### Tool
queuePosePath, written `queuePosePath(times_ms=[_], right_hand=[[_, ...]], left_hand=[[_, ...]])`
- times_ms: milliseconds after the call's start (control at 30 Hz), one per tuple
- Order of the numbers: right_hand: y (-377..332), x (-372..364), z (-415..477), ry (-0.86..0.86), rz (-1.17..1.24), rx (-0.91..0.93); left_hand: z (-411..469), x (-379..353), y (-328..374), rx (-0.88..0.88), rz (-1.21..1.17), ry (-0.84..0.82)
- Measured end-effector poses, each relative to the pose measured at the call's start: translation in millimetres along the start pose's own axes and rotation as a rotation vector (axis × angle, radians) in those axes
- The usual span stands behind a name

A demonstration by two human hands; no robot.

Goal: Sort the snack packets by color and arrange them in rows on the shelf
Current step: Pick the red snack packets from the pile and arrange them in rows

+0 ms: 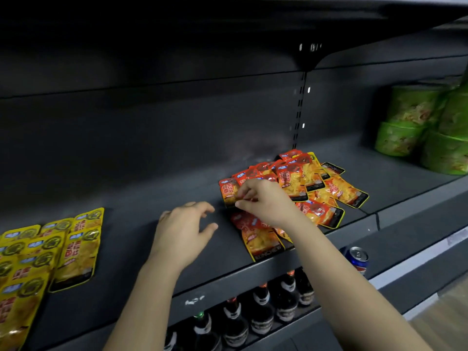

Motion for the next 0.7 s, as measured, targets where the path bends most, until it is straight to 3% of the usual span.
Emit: queuePosePath(times_ms=[333, 700], right_hand=[[32, 24, -2, -0.070, 0.015, 0.084], [50, 39, -7, -0.035, 0.046, 0.110]], left_hand=[[1, -28, 43, 0.102, -0.023, -0.013], [12, -65, 58, 0.229, 0.093, -0.191]])
Point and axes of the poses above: each hand's wrist, its own z-axis towards the middle knuckle, its own x-axis out of the back of the hand, y = z × x, the point moved 7 cm from there along z, towards the middle knuckle, and after that the axes turned 2 degrees about -z, right-handed, at the moved point
